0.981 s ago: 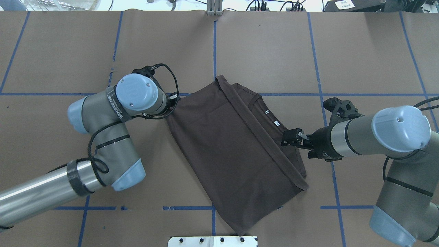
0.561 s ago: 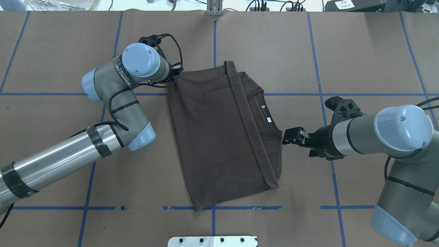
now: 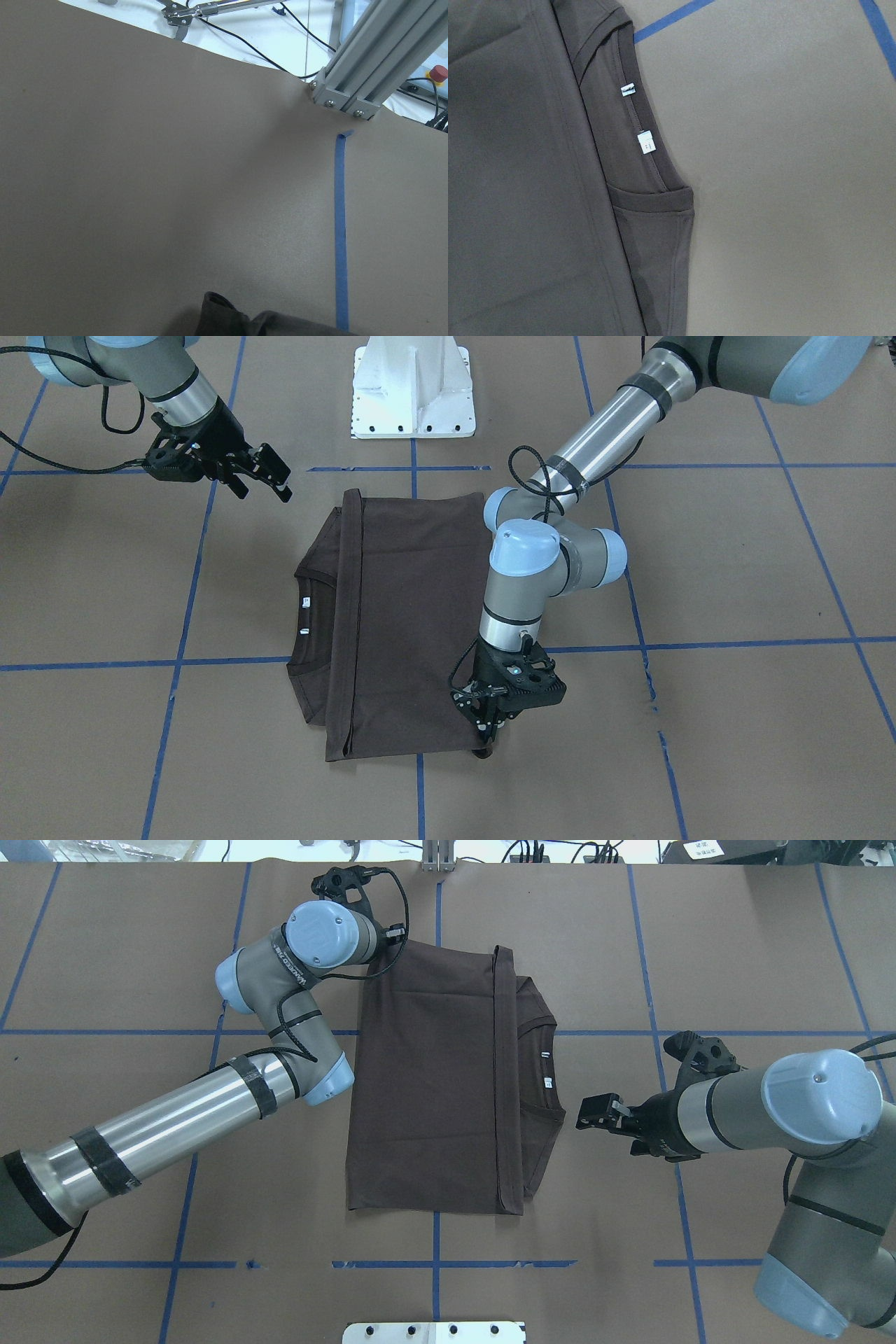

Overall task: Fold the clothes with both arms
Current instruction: 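Pull the shirt upright with the left gripper toward the far side, then move the right gripper to the shirt's side edge nearest it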

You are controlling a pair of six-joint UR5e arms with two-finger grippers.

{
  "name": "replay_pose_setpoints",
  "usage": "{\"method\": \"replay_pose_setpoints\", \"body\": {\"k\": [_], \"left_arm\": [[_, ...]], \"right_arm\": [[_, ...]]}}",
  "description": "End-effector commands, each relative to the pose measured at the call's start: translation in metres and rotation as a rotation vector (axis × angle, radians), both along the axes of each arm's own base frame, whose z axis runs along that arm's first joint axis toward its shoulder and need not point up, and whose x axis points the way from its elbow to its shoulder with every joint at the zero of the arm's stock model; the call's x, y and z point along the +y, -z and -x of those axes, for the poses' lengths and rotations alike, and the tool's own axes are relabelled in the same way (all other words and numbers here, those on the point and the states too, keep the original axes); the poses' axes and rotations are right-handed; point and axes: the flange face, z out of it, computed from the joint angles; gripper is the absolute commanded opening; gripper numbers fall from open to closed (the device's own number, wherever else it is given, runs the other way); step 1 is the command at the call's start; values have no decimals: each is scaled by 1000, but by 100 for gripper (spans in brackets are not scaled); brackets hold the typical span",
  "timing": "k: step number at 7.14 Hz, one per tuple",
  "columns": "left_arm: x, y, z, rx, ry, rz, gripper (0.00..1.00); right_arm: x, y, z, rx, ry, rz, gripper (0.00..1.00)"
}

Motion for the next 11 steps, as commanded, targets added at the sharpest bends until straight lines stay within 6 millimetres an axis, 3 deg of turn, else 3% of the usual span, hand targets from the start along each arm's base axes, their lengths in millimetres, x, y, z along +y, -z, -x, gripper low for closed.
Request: {"method": "replay_pose_setpoints", "body": {"k": [1, 2, 3, 5, 7, 8, 9, 11], "left_arm": [[-18, -13, 34, 6, -114, 16, 100], [-5, -32, 50, -2, -178, 3, 100], [20, -35, 73, -12, -203, -31, 100], [55, 5, 103, -33, -224, 6, 100], [112, 27, 153, -26, -234, 1, 100], [126, 42, 161, -29, -241, 7, 100], [134, 45, 154, -28, -256, 6, 100], [136, 41, 150, -31, -262, 9, 100]], "right_arm": [[-2, 0, 0, 6, -1, -9, 100], [-7, -4, 5, 23, -23, -20, 100], [-12, -3, 20, 50, -22, -14, 100], [-11, 37, 67, 172, 60, -45, 100], [-12, 76, 129, 283, 107, -67, 100], [-5, 73, 147, 307, 128, -64, 100], [10, 73, 157, 307, 155, -70, 100], [30, 53, 187, 356, 210, -52, 100]]}}
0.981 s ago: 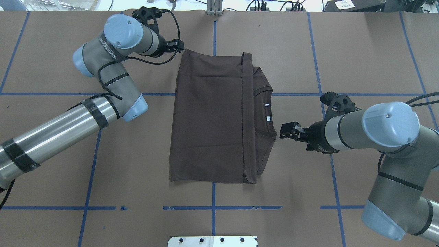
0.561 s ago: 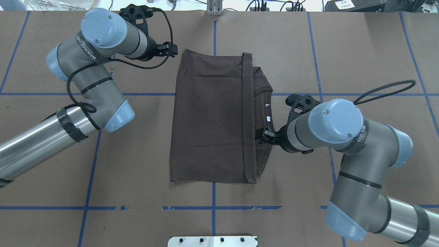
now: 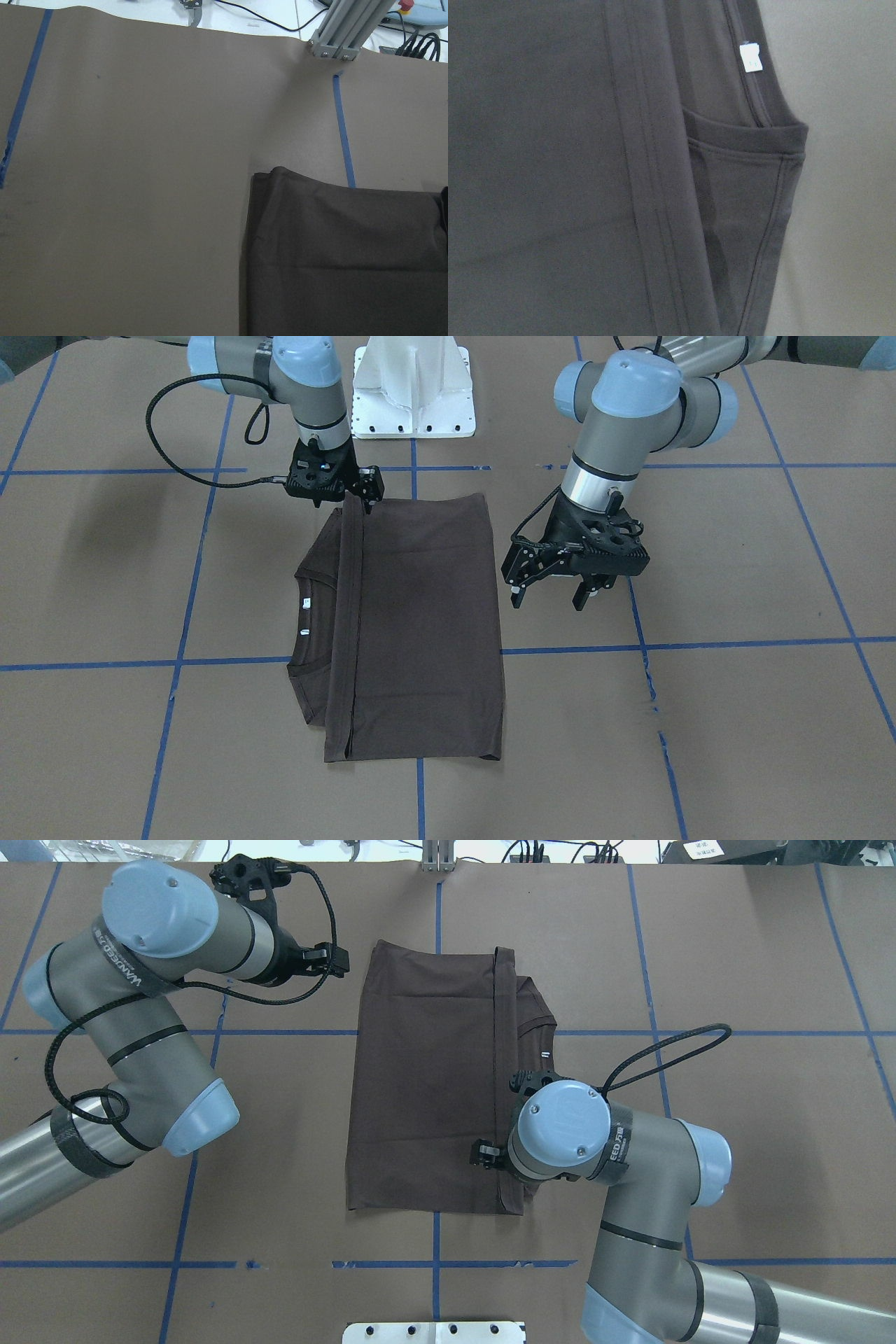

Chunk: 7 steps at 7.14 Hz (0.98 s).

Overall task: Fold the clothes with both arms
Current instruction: 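Move the right gripper to the shirt's side edge nearest it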

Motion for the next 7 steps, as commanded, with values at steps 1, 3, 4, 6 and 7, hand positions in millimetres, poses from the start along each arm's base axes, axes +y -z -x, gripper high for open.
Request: {"method": "replay_pose_setpoints", "body": {"k": [1, 3, 4, 6, 7], "left_arm": [[1, -5, -5, -7, -5, 7, 100], [2, -6, -8, -7, -9, 8, 100], [3, -5, -8, -3, -11, 5, 100], [3, -6, -8, -3, -11, 5, 100], [3, -6, -8, -3, -11, 5, 100]], "right_arm": [[14, -17, 24, 49, 39, 24, 100], [13, -22, 33, 68, 48, 42, 100], [15, -25, 33, 92, 50, 52, 100], [17, -26, 32, 104, 64, 74, 100], [18, -27, 31, 116, 64, 78, 100]]}}
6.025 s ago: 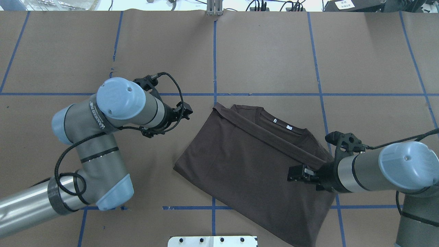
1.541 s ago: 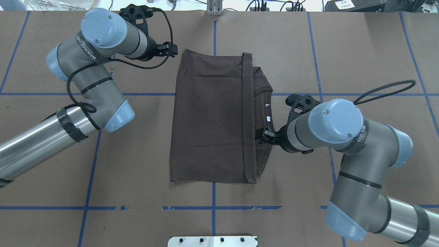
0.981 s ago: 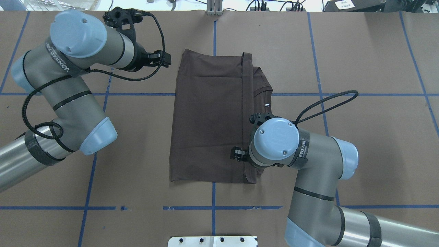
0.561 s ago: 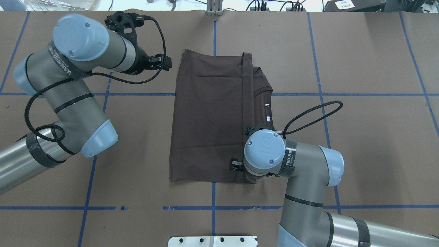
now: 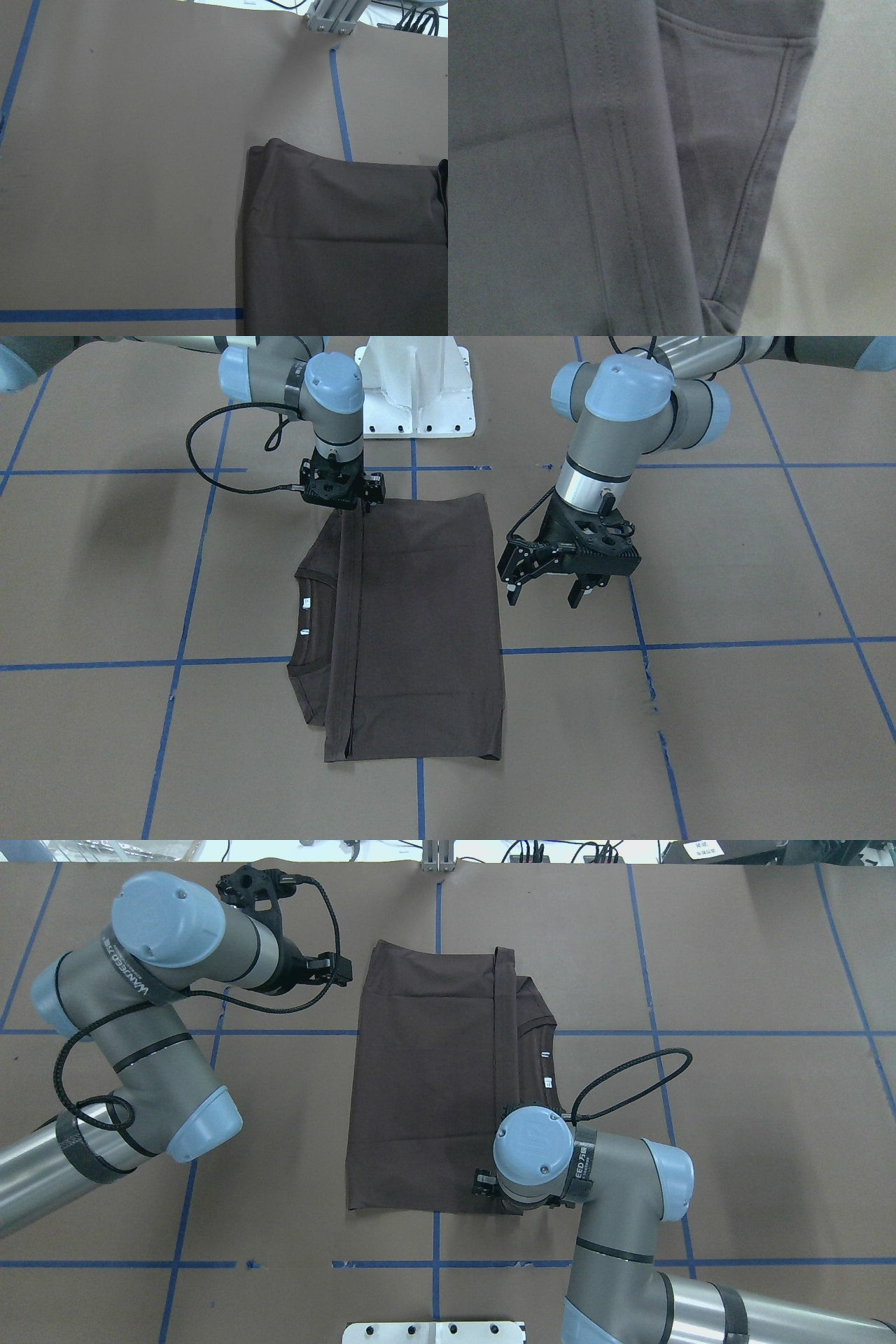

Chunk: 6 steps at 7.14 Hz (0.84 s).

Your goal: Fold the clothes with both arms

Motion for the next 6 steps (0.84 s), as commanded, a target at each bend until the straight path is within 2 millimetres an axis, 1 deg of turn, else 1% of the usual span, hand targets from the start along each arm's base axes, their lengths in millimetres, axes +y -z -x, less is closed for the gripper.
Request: {"method": "replay_pose_setpoints", "body": {"k": [1, 4, 6], "left_arm": [[-1, 0, 1, 1, 3, -2, 100], [0, 0, 0, 2, 1, 0, 100], [4, 1, -5, 5, -3, 4, 100]], "right_arm": [[0, -2, -3, 26, 1, 13, 100], [-4, -8, -8, 60, -8, 25, 100], [-10, -6, -23, 95, -25, 38, 100]]}}
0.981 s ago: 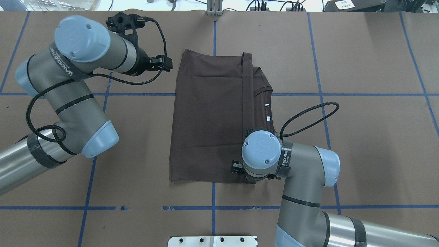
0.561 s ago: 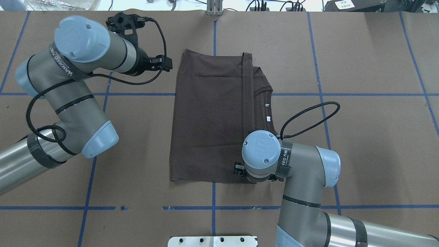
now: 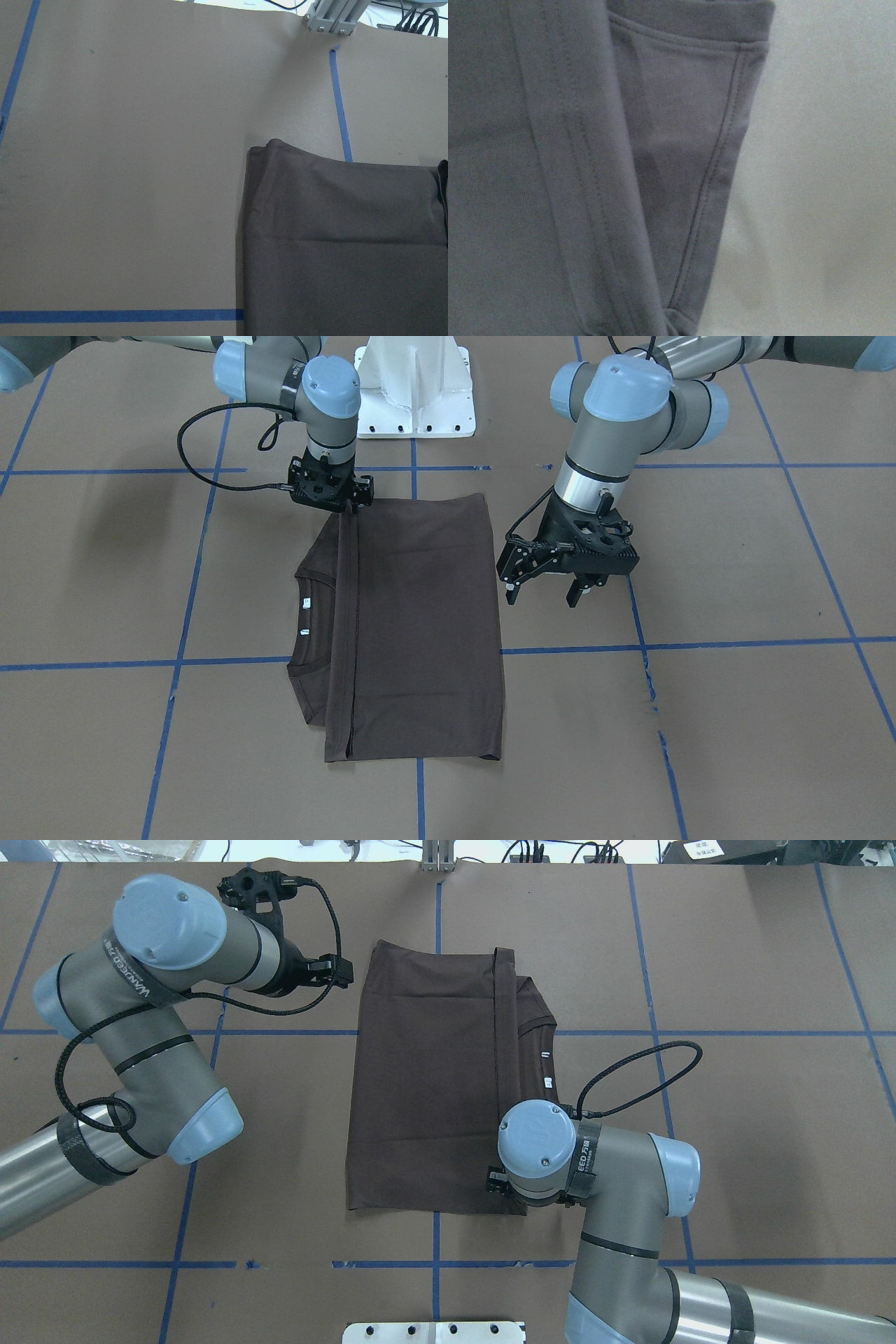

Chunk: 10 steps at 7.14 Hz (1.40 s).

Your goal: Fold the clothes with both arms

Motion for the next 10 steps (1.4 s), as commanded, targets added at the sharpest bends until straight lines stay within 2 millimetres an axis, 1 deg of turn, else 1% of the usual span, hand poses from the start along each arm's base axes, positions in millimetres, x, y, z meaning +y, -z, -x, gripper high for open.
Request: {"method": "replay_pose_setpoints", "body": {"k": [1, 3, 4, 5, 6, 7, 8, 10], "left_arm": [[1, 0, -2, 1, -1, 3, 100], [1, 0, -2, 2, -1, 1, 100], [1, 0, -2, 2, -1, 2, 100], [1, 0, -2, 2, -1, 2, 100], [1, 0, -2, 0, -1, 1, 100], [1, -1, -2, 0, -2, 0, 100], [1, -2, -2, -3, -3, 1, 100], [0, -5, -4, -7, -4, 3, 100]], "right_arm": [[-6, 2, -18, 45, -19, 17, 100], [-5, -6, -33, 66, -27, 25, 100], [-5, 11, -41, 43, -31, 18, 100], [-6, 21, -40, 20, -32, 6, 100], [-8, 35, -33, -35, -22, -24, 100], [-5, 31, -17, -67, 4, -47, 100], [-4, 26, -10, -73, 13, -44, 100], [8, 22, -2, -65, 57, -53, 100]]}}
